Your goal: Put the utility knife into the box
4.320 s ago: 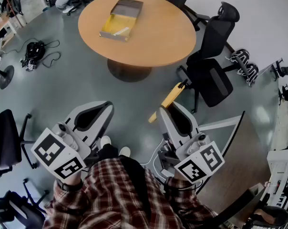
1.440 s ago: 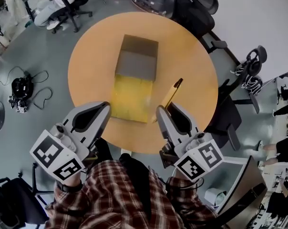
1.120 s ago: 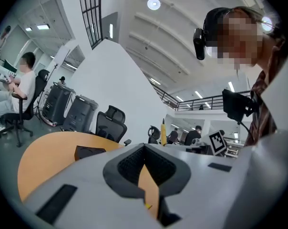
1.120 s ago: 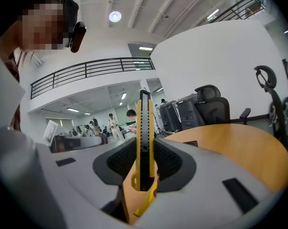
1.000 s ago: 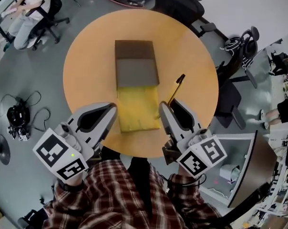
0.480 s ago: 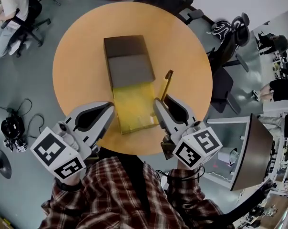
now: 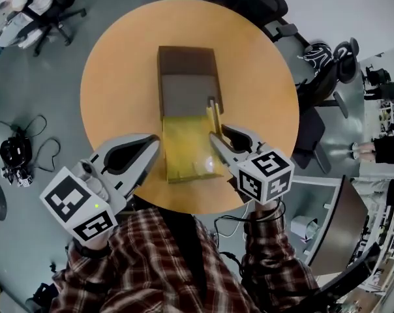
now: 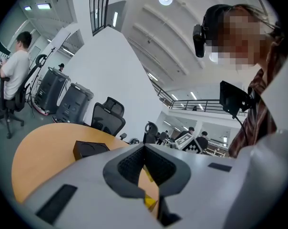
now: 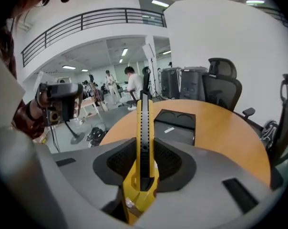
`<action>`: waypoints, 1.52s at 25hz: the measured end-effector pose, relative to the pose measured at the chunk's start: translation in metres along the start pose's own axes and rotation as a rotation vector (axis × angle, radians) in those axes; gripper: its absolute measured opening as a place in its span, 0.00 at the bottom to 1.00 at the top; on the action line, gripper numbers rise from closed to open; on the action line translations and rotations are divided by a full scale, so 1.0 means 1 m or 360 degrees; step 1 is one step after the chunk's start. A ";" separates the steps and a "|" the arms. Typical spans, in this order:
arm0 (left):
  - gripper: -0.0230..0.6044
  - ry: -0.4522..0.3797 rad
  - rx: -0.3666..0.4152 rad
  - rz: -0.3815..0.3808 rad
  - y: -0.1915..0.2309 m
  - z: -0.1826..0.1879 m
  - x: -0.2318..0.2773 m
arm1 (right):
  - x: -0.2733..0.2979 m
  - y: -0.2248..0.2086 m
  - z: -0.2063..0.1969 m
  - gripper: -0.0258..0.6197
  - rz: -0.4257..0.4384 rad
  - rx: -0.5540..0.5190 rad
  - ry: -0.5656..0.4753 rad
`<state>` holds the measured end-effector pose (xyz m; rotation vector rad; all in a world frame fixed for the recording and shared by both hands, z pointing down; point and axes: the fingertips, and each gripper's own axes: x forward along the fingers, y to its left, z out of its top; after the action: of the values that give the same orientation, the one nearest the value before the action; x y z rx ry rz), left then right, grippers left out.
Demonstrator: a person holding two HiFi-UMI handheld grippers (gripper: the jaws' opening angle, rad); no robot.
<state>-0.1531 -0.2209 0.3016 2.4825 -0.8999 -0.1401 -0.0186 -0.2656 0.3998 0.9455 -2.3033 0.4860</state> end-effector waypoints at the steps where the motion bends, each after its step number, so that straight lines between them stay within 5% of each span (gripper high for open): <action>1: 0.05 -0.0001 -0.0002 0.0013 0.001 -0.001 -0.001 | 0.007 -0.002 -0.007 0.23 0.0024 -0.0025 0.0059; 13: 0.05 -0.0010 -0.0049 0.0148 0.010 -0.014 -0.010 | 0.080 -0.005 -0.094 0.23 0.0228 -0.0321 0.0663; 21: 0.05 -0.0018 -0.0067 0.0213 0.015 -0.018 -0.019 | 0.118 -0.014 -0.144 0.23 0.0244 -0.0687 0.0998; 38: 0.05 -0.0049 -0.0048 0.0246 0.021 -0.012 -0.031 | 0.142 -0.012 -0.163 0.23 0.0283 -0.0802 0.1099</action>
<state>-0.1858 -0.2104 0.3204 2.3783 -1.0902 -0.1389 -0.0280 -0.2594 0.6162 0.2608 -1.7425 0.2262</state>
